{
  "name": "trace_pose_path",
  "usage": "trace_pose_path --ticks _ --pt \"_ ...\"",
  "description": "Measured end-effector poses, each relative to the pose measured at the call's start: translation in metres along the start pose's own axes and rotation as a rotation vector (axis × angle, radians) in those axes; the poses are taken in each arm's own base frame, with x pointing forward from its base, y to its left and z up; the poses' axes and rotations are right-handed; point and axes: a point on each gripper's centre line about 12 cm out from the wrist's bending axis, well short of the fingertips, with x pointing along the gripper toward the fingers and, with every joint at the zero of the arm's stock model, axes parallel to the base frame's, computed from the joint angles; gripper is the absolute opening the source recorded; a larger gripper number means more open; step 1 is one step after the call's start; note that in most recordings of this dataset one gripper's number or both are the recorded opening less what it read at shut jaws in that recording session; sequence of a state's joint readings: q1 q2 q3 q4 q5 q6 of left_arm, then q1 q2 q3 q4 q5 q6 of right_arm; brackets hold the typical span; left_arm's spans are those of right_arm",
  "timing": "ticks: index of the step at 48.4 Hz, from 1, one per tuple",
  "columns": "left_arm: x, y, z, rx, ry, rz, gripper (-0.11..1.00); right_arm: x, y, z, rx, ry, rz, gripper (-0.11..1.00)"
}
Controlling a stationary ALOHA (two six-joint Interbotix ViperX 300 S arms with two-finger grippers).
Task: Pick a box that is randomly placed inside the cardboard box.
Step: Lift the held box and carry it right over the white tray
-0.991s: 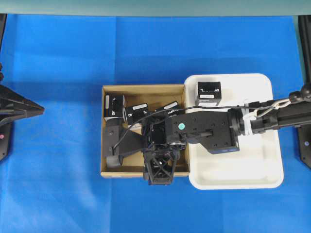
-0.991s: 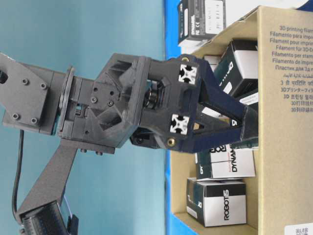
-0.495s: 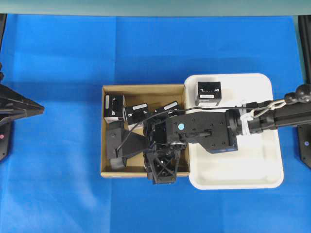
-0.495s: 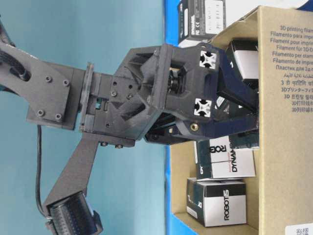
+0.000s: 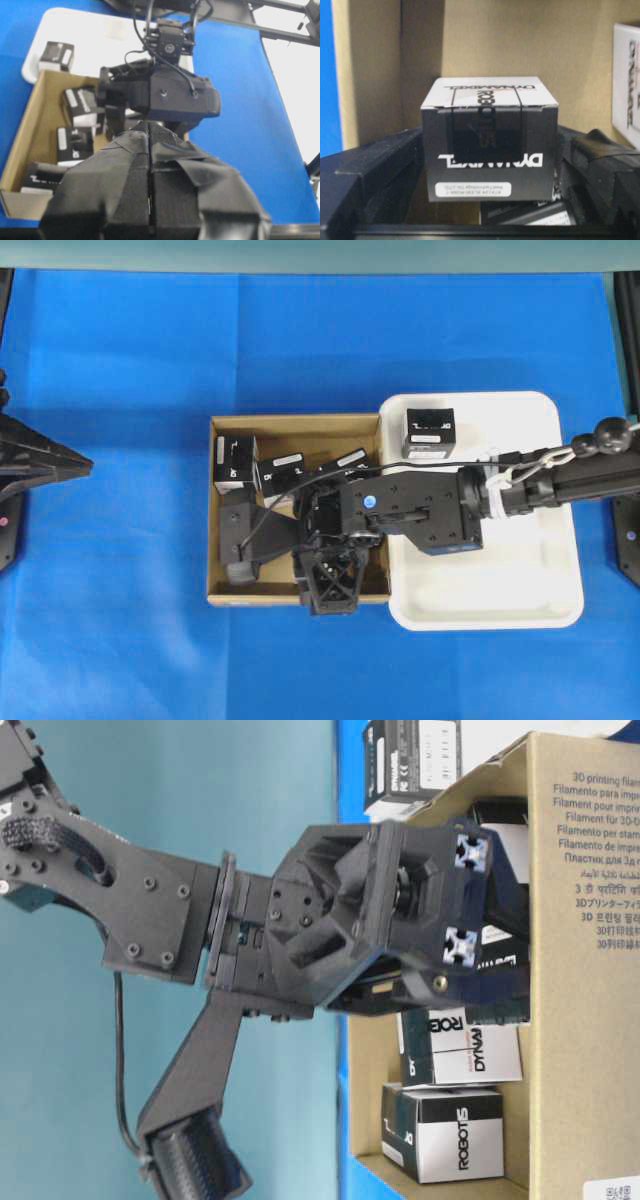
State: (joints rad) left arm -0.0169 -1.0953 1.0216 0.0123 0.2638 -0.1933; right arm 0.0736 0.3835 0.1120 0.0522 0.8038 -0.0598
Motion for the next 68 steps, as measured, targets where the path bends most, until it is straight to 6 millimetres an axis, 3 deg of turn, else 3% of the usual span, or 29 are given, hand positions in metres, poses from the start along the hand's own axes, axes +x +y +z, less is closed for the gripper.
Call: trace_pose_path --ticks 9,26,35,51,68 --pt "0.0 0.001 0.0 -0.001 -0.001 0.003 -0.07 -0.014 0.0 0.019 -0.01 -0.035 0.0 0.78" --pt "-0.001 0.002 0.002 -0.003 -0.012 0.013 -0.07 -0.04 -0.005 0.033 -0.001 -0.014 0.001 0.77" --pt "-0.002 0.003 0.002 -0.002 -0.014 0.014 -0.07 -0.072 -0.021 0.034 0.038 0.014 -0.005 0.77" --pt "-0.004 0.004 0.004 -0.003 -0.026 0.023 -0.07 -0.14 -0.062 0.008 0.136 0.08 -0.022 0.77" --pt "-0.01 0.003 0.01 -0.005 -0.056 0.017 -0.07 -0.158 -0.059 -0.053 0.158 0.141 -0.024 0.77"
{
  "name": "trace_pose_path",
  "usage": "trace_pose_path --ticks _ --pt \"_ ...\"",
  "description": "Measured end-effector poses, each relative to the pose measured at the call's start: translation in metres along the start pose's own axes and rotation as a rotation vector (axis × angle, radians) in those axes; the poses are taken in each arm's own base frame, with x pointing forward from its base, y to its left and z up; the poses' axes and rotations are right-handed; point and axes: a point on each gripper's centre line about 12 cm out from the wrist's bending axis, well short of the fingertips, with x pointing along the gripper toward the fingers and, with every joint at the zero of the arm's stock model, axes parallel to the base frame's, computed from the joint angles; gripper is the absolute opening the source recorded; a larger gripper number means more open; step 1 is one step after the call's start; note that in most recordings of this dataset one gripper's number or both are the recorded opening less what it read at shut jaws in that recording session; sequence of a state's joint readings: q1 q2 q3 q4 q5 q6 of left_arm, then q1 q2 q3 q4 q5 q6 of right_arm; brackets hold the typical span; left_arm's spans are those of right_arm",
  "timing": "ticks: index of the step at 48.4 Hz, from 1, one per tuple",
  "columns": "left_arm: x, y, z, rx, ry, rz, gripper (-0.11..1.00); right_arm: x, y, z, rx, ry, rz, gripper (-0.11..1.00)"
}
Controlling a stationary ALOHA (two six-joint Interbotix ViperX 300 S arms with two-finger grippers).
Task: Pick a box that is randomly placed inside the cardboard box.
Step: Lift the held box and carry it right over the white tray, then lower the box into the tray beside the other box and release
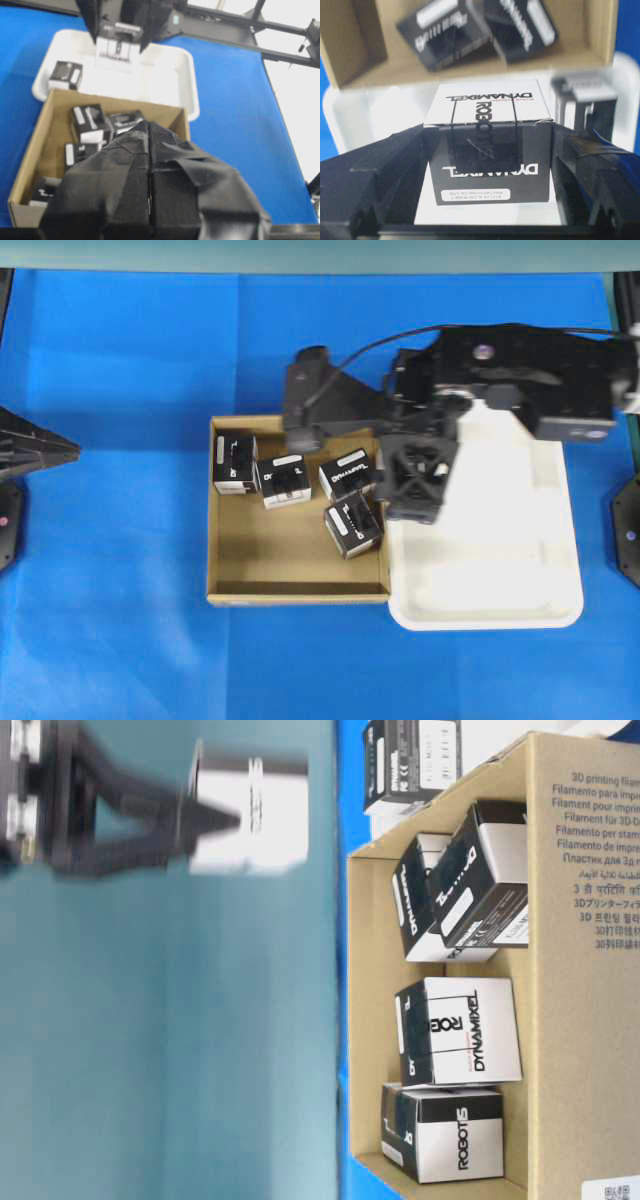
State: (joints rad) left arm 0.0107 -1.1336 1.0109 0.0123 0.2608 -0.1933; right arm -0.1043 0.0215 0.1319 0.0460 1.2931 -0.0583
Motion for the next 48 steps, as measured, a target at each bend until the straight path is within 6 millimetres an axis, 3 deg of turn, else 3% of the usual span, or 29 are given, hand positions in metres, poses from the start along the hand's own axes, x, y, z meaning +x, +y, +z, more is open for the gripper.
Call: trace_pose_path --ticks 14,27,38,48 --pt "0.001 0.0 -0.001 0.003 0.005 0.001 -0.07 0.007 -0.019 -0.059 0.05 0.057 -0.003 0.77" --pt "0.001 0.0 -0.001 0.008 0.005 0.001 -0.07 0.021 -0.049 -0.099 0.054 0.022 -0.042 0.77" --pt "0.001 0.001 -0.001 0.007 0.005 0.006 -0.07 0.051 -0.059 -0.114 -0.084 -0.014 -0.062 0.77" --pt "0.001 0.002 0.0 0.005 0.001 0.01 -0.07 0.076 -0.069 -0.118 -0.095 -0.044 -0.079 0.77"
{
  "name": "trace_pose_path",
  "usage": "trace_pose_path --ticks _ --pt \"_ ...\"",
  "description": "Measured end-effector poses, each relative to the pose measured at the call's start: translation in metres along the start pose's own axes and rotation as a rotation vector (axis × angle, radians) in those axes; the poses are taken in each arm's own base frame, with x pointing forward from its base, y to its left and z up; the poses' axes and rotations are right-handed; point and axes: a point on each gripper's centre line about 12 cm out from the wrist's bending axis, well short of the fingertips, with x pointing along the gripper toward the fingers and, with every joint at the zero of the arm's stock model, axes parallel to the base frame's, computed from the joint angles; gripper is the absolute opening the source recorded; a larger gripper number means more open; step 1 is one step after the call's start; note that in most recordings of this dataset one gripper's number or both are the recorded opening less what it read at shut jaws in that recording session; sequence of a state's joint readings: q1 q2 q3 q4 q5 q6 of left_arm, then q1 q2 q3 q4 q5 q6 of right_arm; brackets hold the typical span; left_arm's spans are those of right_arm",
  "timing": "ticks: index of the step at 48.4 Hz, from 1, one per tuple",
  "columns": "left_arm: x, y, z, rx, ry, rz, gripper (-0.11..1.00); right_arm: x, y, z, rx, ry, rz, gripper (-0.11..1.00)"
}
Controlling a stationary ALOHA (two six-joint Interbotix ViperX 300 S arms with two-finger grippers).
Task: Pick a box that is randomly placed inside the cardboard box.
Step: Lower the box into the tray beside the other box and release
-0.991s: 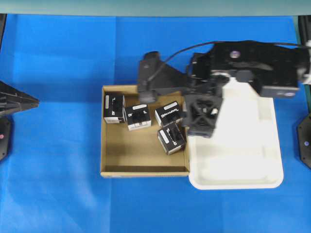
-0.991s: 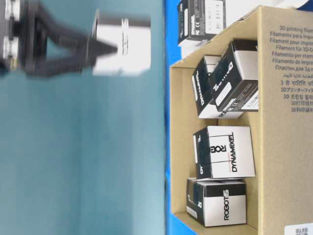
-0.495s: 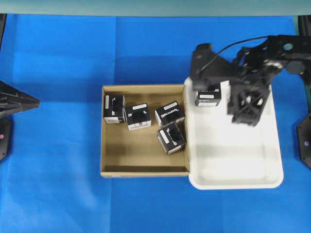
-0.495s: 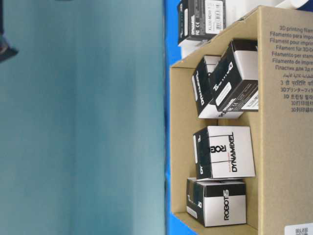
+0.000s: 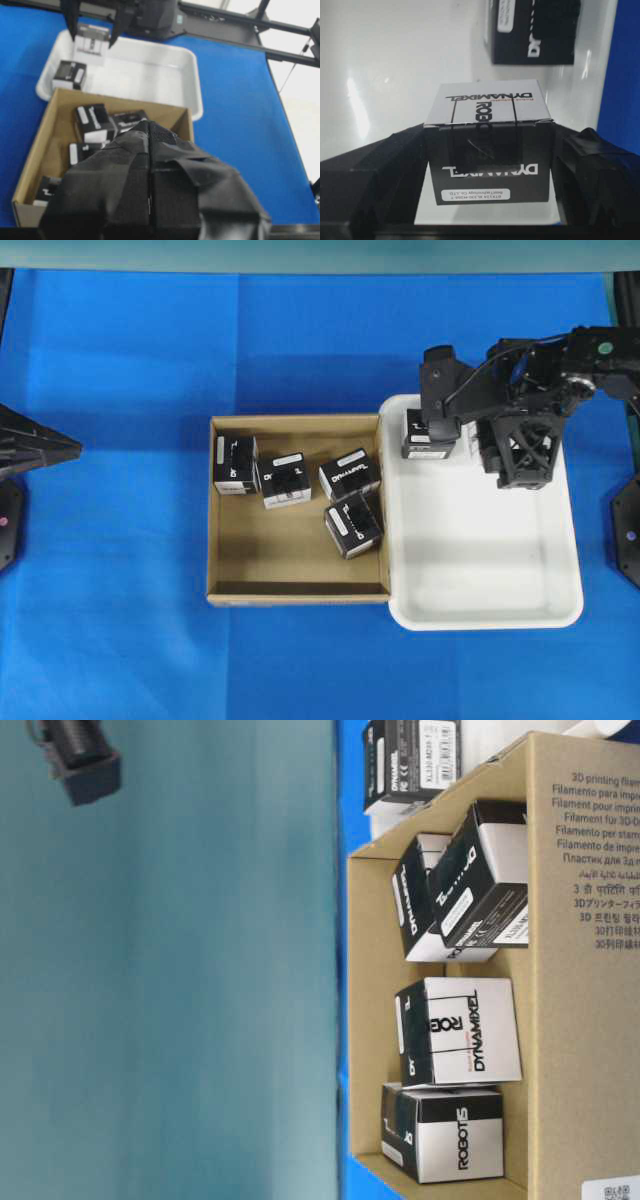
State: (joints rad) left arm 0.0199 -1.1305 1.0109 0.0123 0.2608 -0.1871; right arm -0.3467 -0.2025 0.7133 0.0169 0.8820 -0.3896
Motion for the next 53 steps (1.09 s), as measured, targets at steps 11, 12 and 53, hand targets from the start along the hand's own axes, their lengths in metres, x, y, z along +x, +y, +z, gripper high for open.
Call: trace_pose_path --ticks 11,12,53 --pt "0.001 0.0 0.0 0.0 0.003 0.001 -0.07 0.03 -0.006 -0.01 0.031 0.014 -0.002 0.77" --pt "0.001 0.0 0.0 0.0 0.002 0.0 -0.07 0.032 -0.006 -0.01 0.032 0.012 -0.003 0.77" --pt "0.002 0.0 -0.001 -0.003 0.008 0.001 -0.07 0.025 -0.019 -0.002 0.21 -0.092 -0.043 0.98"
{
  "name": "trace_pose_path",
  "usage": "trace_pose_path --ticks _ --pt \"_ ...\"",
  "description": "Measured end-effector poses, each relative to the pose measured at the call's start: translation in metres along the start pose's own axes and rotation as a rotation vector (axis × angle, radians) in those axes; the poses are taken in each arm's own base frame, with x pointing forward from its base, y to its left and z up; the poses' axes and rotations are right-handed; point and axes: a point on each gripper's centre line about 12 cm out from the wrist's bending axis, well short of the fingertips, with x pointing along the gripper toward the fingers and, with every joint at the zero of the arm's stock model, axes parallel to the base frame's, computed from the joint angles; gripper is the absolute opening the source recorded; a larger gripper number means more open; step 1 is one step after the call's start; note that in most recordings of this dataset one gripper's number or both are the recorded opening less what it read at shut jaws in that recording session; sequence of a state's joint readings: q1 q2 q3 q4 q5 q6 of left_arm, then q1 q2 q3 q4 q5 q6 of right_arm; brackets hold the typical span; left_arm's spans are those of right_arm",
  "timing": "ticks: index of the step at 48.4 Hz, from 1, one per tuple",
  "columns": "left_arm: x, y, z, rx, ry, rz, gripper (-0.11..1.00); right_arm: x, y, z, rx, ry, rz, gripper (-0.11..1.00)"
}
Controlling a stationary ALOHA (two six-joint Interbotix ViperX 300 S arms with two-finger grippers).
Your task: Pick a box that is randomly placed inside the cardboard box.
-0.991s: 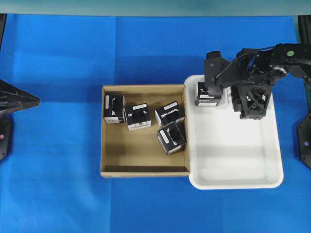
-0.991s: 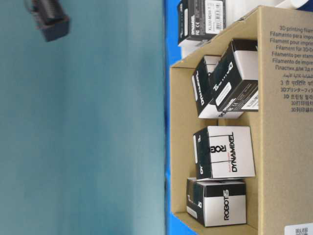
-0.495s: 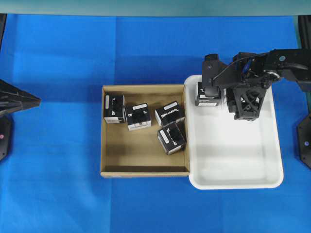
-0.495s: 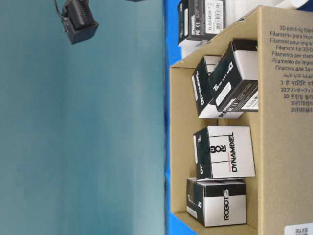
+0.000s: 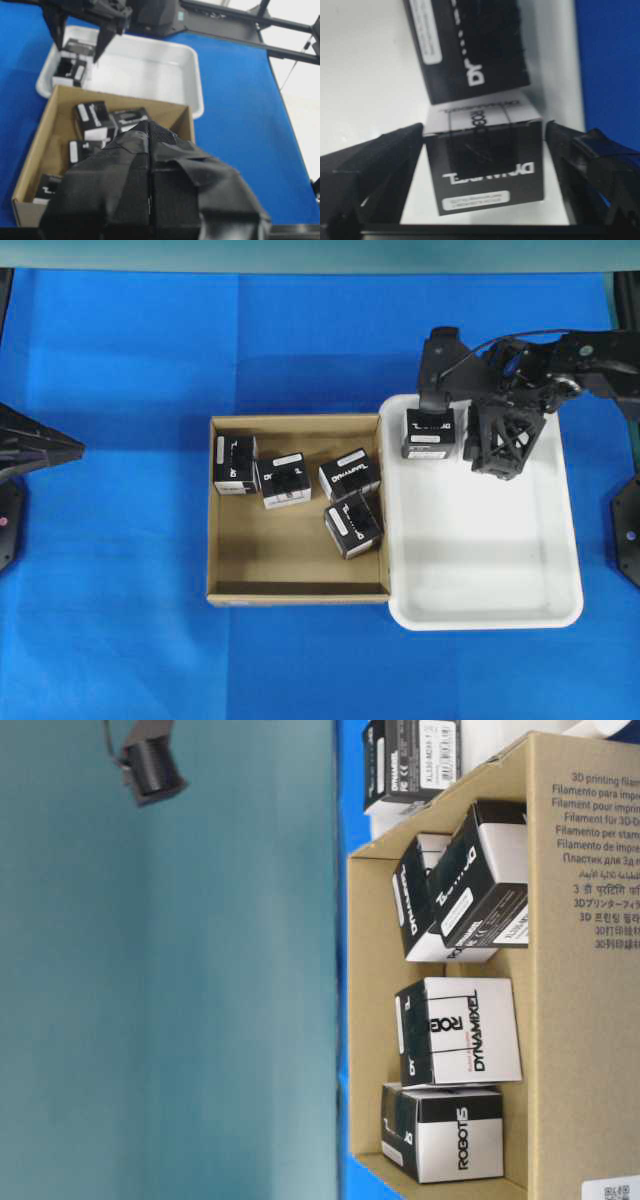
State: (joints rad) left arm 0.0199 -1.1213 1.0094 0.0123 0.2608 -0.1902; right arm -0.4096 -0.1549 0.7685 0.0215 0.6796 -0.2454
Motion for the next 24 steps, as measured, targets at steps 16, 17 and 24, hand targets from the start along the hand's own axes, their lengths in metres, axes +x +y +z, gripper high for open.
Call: trace_pose_path --ticks 16,17,24 --pt "0.0 0.0 -0.001 -0.001 0.007 -0.002 -0.07 -0.082 0.004 0.025 0.062 -0.27 -0.038 0.98" --pt "0.0 0.0 -0.001 -0.001 0.005 -0.002 -0.07 -0.087 0.005 0.026 0.06 -0.289 -0.038 0.98" --pt "0.001 -0.001 -0.002 0.004 0.013 -0.004 -0.07 -0.119 0.016 0.026 0.031 -0.433 -0.041 0.98"
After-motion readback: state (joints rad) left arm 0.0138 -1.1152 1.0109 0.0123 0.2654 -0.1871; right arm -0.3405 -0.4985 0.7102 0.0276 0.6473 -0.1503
